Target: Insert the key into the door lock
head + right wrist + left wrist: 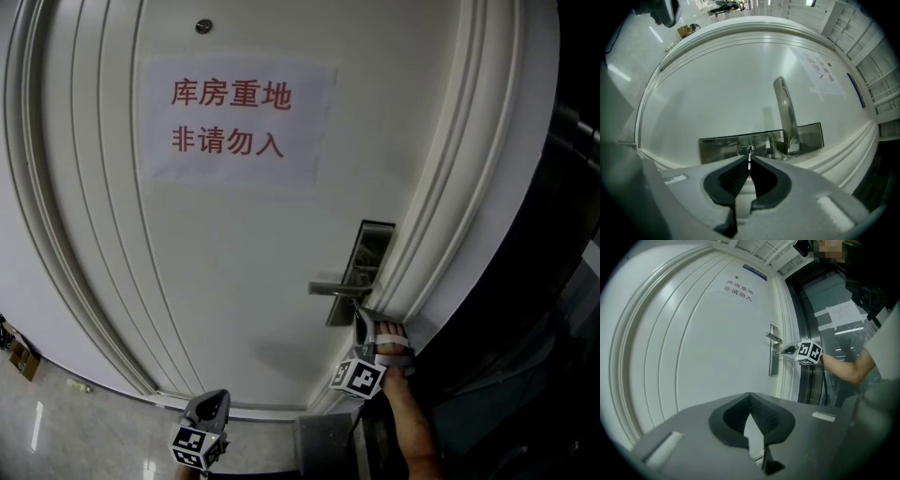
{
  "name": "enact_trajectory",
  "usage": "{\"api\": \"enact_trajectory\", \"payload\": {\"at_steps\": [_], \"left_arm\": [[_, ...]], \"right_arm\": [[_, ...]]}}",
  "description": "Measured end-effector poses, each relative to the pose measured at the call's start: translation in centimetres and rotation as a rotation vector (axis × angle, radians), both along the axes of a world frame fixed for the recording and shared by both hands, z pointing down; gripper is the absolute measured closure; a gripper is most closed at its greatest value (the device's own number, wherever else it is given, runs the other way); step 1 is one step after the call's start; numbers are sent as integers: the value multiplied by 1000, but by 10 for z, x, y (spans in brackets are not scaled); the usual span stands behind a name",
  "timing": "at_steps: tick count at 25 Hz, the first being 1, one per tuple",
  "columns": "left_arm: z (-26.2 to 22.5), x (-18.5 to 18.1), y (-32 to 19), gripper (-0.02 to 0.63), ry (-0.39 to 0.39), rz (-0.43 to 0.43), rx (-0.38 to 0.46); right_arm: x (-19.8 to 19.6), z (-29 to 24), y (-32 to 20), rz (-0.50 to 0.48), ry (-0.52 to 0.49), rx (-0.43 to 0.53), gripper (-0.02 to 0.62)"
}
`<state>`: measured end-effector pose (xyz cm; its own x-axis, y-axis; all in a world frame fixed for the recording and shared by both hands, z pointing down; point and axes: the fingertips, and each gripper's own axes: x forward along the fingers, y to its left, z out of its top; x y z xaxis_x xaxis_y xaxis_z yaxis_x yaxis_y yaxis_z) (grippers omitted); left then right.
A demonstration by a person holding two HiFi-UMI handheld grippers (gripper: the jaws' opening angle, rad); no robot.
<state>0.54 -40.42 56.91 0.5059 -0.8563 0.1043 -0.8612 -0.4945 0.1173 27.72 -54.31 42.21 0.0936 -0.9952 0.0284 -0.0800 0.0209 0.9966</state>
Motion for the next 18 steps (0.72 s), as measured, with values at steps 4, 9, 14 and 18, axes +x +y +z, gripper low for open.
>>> {"api": "enact_trajectory", "payload": {"at_steps": [4,9,14,18], "left_arm": [[0,0,0,604,3,2,1],[0,1,0,604,6,6,4],[1,-3,0,604,9,2,1],[1,-2,0,604,11,1,5]], "right_arm": [[0,0,-4,30,21,-6,583],[0,0,-4,42,27,-7,583],[-2,-1,-6,45,47,-12,583],[-4,0,-9,48,60,-21,583]]}}
